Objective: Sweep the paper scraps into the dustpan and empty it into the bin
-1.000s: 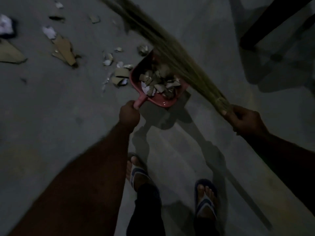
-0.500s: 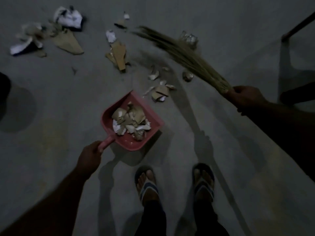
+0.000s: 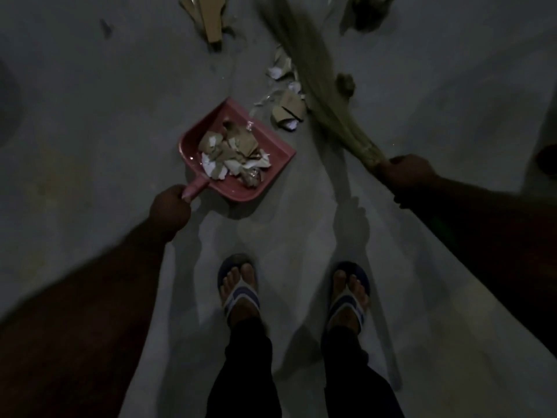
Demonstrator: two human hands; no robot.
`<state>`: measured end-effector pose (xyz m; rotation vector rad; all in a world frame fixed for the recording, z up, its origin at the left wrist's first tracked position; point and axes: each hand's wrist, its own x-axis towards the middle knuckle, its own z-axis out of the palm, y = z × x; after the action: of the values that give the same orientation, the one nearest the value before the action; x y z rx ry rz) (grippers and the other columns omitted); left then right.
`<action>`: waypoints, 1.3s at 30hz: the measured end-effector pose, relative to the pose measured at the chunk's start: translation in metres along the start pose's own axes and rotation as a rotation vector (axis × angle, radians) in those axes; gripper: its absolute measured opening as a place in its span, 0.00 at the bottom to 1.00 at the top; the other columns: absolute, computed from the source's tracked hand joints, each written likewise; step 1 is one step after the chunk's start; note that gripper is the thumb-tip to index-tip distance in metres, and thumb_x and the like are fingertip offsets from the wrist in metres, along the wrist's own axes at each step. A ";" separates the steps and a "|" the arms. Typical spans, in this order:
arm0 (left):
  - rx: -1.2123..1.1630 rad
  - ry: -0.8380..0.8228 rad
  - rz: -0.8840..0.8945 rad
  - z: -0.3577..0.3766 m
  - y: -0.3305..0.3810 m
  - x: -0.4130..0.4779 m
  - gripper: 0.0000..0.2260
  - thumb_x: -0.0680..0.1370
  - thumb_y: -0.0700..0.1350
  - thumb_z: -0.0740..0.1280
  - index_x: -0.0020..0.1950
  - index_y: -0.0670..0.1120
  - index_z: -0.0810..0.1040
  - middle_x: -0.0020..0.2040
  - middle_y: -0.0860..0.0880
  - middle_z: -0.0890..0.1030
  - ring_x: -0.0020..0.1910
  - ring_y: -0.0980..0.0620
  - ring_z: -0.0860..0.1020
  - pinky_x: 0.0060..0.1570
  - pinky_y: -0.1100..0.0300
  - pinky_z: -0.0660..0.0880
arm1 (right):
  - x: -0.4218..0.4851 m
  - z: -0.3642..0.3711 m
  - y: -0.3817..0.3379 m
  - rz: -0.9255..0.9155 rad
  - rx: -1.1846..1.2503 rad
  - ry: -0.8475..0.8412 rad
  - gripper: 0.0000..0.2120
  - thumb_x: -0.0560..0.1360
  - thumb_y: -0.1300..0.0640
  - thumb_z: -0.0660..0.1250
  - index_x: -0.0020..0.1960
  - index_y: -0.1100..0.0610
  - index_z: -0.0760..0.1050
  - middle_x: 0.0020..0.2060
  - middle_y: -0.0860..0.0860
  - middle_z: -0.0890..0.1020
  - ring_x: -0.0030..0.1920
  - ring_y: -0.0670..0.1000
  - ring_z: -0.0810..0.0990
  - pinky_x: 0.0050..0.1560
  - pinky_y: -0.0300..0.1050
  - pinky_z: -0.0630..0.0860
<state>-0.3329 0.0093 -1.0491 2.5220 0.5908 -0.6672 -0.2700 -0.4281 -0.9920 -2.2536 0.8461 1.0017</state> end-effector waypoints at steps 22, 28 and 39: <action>-0.123 -0.036 0.031 0.024 0.087 0.009 0.12 0.78 0.39 0.63 0.59 0.41 0.79 0.55 0.39 0.81 0.54 0.40 0.78 0.52 0.55 0.72 | -0.053 -0.002 0.138 -0.275 -0.030 0.147 0.14 0.78 0.35 0.60 0.55 0.41 0.77 0.46 0.48 0.85 0.47 0.52 0.82 0.48 0.51 0.80; -0.095 -0.032 0.046 0.032 0.092 0.003 0.11 0.78 0.40 0.62 0.58 0.41 0.79 0.55 0.38 0.80 0.53 0.40 0.77 0.47 0.56 0.69 | -0.033 -0.034 0.130 -0.193 0.147 0.270 0.18 0.76 0.34 0.63 0.56 0.44 0.81 0.44 0.49 0.84 0.45 0.54 0.83 0.48 0.51 0.81; -0.042 -0.085 0.027 0.046 0.114 0.014 0.09 0.77 0.43 0.63 0.50 0.39 0.79 0.48 0.37 0.80 0.48 0.38 0.78 0.43 0.54 0.71 | -0.007 -0.041 0.102 0.029 0.054 -0.009 0.21 0.78 0.39 0.62 0.58 0.55 0.81 0.40 0.57 0.81 0.34 0.59 0.82 0.32 0.49 0.80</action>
<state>-0.2797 -0.1027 -1.0565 2.4456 0.5337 -0.7406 -0.3278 -0.5211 -0.9835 -2.1959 0.8942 0.9899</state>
